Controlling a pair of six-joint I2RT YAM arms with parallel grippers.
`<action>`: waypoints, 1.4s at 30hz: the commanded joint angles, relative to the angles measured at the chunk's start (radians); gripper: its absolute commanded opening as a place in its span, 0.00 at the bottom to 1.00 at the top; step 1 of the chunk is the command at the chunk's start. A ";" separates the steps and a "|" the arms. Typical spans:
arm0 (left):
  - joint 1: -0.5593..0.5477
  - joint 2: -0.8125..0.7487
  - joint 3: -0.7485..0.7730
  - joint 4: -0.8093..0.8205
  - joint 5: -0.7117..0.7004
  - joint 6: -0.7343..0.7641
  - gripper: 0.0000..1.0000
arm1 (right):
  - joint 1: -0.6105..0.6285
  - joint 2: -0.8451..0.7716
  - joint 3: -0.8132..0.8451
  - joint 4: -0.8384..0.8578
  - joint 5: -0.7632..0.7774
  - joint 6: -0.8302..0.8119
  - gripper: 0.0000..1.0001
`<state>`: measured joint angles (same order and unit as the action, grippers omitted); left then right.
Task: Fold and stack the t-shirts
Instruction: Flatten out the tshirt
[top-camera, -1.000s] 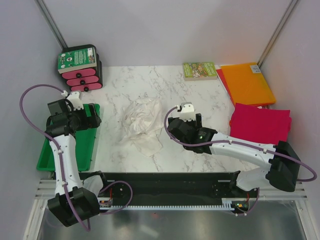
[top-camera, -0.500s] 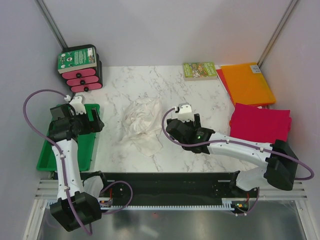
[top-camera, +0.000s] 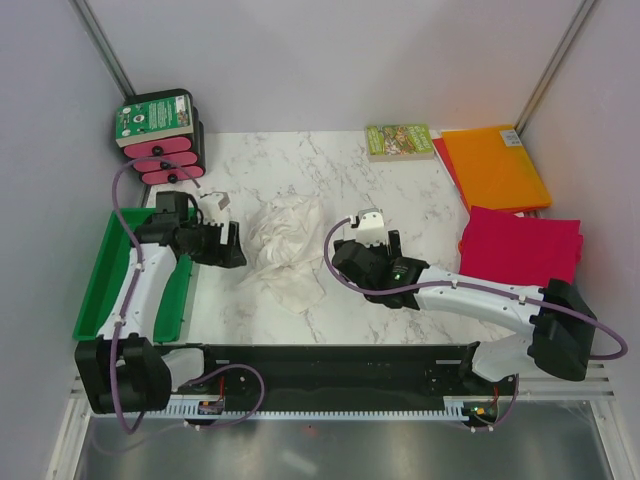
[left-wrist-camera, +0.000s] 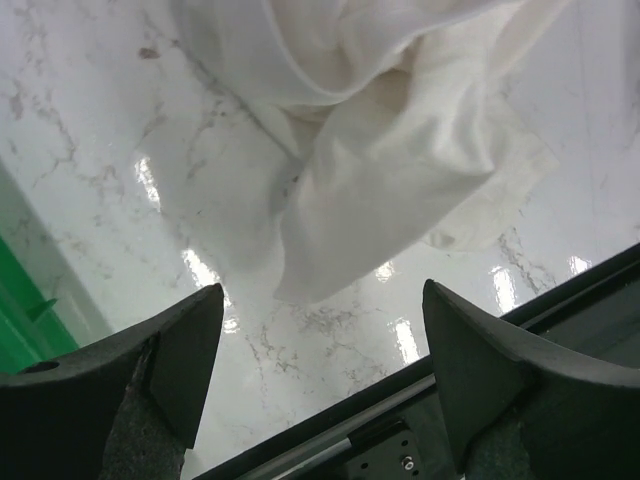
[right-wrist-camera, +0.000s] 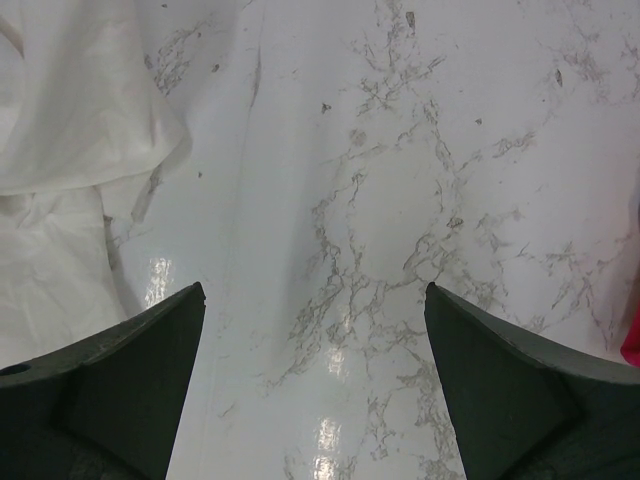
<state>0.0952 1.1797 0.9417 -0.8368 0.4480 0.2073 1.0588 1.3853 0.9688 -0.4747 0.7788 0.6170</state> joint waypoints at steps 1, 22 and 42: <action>-0.116 -0.005 0.088 -0.007 0.018 0.032 0.87 | 0.007 0.017 0.004 0.013 0.002 0.027 0.98; -0.201 0.241 0.054 -0.035 -0.019 0.089 0.77 | 0.012 0.116 0.059 0.016 0.002 0.015 0.98; -0.172 0.186 0.121 0.051 -0.109 0.027 0.02 | 0.009 0.127 0.074 0.021 0.008 0.027 0.98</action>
<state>-0.1349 1.4807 0.9836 -0.8448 0.3565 0.2741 1.0649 1.5120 0.9905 -0.4709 0.7662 0.6327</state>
